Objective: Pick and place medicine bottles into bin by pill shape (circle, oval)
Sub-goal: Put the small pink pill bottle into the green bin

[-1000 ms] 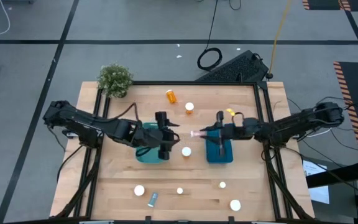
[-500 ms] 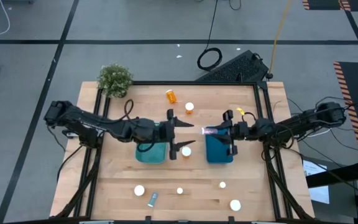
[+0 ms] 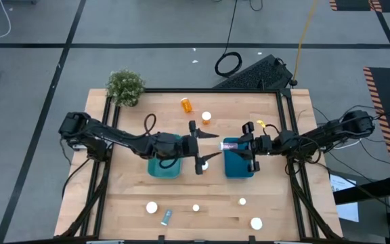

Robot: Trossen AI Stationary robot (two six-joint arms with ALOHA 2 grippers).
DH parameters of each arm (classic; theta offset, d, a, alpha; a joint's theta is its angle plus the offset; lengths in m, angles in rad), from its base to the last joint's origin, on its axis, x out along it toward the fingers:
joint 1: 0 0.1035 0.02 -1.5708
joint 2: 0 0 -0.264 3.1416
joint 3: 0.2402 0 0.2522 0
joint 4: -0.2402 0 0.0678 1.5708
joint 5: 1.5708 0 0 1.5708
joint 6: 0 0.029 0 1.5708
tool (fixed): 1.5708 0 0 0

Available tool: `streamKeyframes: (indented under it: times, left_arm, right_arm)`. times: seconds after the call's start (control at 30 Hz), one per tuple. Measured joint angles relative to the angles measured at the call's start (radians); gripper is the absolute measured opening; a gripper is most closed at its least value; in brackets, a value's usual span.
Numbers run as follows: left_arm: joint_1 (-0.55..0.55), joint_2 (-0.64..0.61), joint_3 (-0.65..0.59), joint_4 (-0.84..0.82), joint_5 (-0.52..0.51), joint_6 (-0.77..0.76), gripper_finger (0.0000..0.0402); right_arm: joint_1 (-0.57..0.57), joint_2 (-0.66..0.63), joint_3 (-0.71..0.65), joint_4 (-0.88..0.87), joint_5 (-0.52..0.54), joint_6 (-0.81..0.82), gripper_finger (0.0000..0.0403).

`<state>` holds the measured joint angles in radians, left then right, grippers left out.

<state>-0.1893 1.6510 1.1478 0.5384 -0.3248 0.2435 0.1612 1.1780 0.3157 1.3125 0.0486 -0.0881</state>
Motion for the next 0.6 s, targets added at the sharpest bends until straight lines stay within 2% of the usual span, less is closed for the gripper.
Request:
streamKeyframes:
  times: [0.13, 0.3, 0.47, 0.6]
  left_arm:
    - [0.011, -0.001, -0.001, 0.006, 0.036, 0.013, 0.0271]
    - [0.027, -0.001, 0.0, 0.004, 0.097, 0.008, 0.0236]
    - [0.034, 0.027, 0.0, 0.015, 0.11, 0.01, 0.0201]
    - [0.037, 0.043, 0.001, 0.047, 0.115, 0.022, 0.0192]
  right_arm:
    - [0.0, 0.0, 0.0, 0.007, 0.001, -0.001, 0.01]
    - [0.0, 0.0, 0.0, 0.008, 0.002, 0.0, 0.01]
    - [0.0, 0.0, 0.0, 0.024, 0.002, 0.0, 0.01]
    - [0.0, 0.0, 0.0, 0.024, 0.002, 0.0, 0.01]
